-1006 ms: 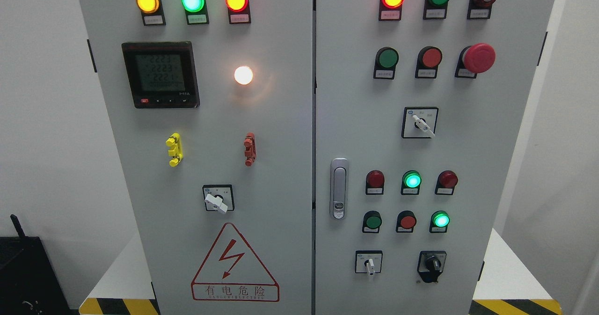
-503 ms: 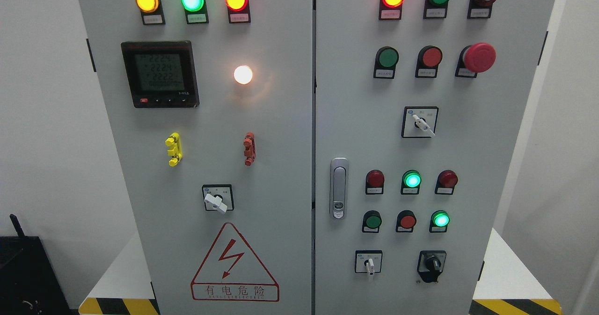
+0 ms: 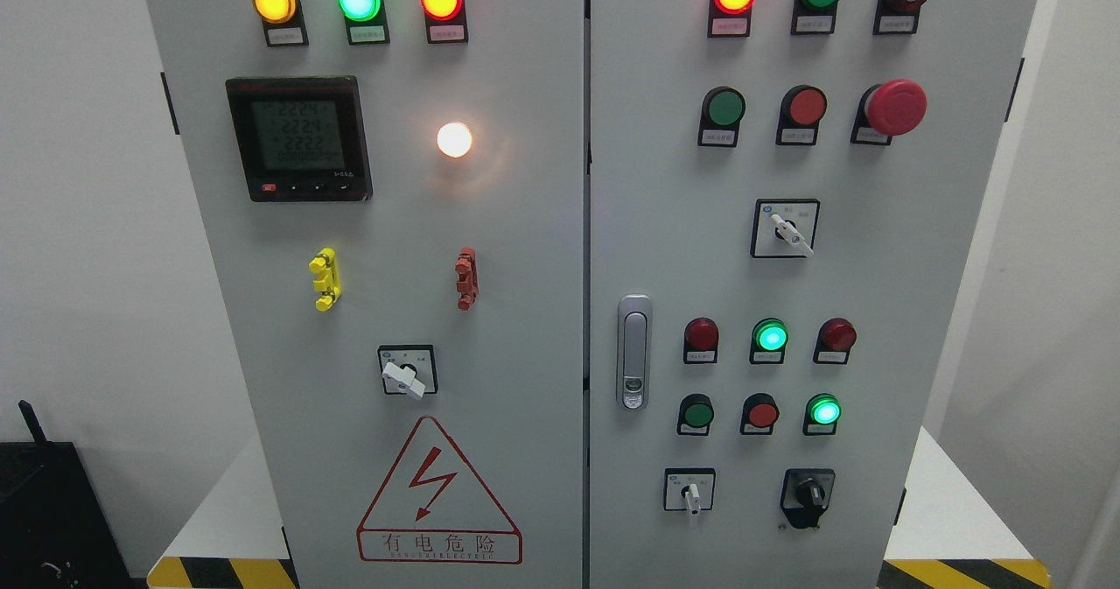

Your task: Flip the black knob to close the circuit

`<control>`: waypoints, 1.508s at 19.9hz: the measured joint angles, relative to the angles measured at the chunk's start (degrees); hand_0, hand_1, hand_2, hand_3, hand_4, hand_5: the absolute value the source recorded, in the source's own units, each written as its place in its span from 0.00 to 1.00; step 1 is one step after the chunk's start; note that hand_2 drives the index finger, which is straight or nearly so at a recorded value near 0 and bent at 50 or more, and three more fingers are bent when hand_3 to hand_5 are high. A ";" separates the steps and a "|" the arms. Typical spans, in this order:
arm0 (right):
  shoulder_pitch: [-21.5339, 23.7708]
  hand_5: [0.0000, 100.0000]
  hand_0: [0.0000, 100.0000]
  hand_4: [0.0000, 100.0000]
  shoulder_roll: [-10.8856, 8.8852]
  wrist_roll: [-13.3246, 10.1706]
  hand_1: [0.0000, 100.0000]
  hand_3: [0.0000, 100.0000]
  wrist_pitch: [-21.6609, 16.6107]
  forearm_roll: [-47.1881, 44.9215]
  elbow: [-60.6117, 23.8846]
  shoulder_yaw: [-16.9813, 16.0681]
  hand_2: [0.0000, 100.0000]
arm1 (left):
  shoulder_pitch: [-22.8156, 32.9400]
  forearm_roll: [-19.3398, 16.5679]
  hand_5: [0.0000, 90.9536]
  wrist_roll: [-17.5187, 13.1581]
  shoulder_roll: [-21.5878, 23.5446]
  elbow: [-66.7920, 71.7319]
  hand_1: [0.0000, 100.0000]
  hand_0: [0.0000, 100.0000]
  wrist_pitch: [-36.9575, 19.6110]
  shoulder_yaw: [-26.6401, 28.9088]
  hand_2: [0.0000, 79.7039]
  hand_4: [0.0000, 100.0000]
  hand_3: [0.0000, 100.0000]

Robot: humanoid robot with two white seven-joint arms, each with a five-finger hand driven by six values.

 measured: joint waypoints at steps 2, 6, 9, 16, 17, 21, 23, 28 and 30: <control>-1.08 0.76 0.00 0.68 -0.06 0.16 0.01 1.00 0.68 1.51 -0.50 0.26 0.89 | 0.00 0.00 0.00 0.00 0.00 0.00 0.00 0.00 0.00 0.00 0.00 0.03 0.05; -3.38 0.76 0.00 0.68 -0.08 0.27 0.00 1.00 1.68 3.27 -0.32 0.90 0.89 | 0.00 0.00 0.00 0.00 0.00 0.00 0.00 0.00 0.00 0.00 0.00 0.03 0.05; -4.36 0.76 0.00 0.68 -0.05 0.44 0.00 1.00 3.18 3.96 0.58 1.28 0.89 | 0.00 0.00 0.00 0.00 0.00 0.00 0.00 0.00 0.00 0.00 0.00 0.03 0.05; -7.79 0.76 0.00 0.68 0.18 -0.41 0.00 1.00 5.01 4.63 3.44 1.93 0.89 | 0.00 0.00 0.00 0.00 0.00 0.00 0.00 0.00 0.00 0.00 0.00 0.03 0.05; -8.27 0.76 0.00 0.68 0.22 -0.46 0.00 1.00 5.12 4.66 3.92 2.00 0.89 | 0.00 0.00 0.00 0.00 0.00 0.00 0.00 0.00 0.00 0.00 0.00 0.03 0.05; -9.98 0.76 0.00 0.68 0.37 -1.45 0.00 1.00 5.87 4.77 6.03 2.28 0.89 | 0.00 0.00 0.00 0.00 0.00 0.00 0.00 0.00 0.00 0.00 0.00 0.03 0.05; -10.80 0.76 0.00 0.68 0.43 -1.68 0.00 1.00 6.31 4.81 7.14 2.42 0.89 | 0.00 0.00 0.00 0.00 0.00 0.00 0.00 0.00 0.00 0.00 0.00 0.03 0.05; -12.96 0.76 0.00 0.68 0.51 -2.10 0.00 1.00 7.58 4.84 10.05 2.66 0.89 | 0.00 0.00 0.00 0.00 0.00 0.00 0.00 0.00 0.00 0.00 0.00 0.03 0.05; -13.85 0.76 0.00 0.68 0.54 -2.16 0.00 1.00 7.94 4.81 11.09 2.70 0.89 | 0.00 0.00 0.00 0.00 0.00 0.00 0.00 0.00 0.00 0.00 0.00 0.03 0.05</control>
